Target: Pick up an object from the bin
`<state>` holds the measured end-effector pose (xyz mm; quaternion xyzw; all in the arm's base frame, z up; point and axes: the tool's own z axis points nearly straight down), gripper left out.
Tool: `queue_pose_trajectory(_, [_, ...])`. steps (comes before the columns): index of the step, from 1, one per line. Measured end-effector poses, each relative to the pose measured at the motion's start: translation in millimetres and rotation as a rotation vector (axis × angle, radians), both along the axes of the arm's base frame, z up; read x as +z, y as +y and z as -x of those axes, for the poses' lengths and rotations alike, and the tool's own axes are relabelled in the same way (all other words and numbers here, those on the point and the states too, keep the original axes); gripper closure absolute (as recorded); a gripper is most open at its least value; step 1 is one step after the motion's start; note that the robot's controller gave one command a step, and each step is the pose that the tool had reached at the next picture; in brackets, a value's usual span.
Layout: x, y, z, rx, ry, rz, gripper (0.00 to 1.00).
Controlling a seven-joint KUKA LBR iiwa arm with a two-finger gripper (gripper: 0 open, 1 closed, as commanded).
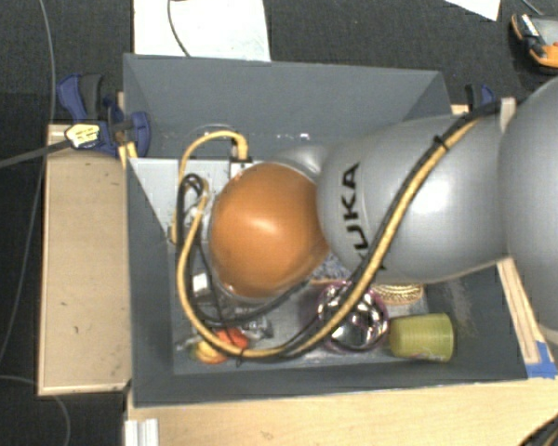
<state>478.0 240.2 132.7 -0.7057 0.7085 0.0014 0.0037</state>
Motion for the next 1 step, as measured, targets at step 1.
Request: queue_pose_trajectory(1, [17.4,-1.0,3.1,0.001,0.009,0.003,1.00])
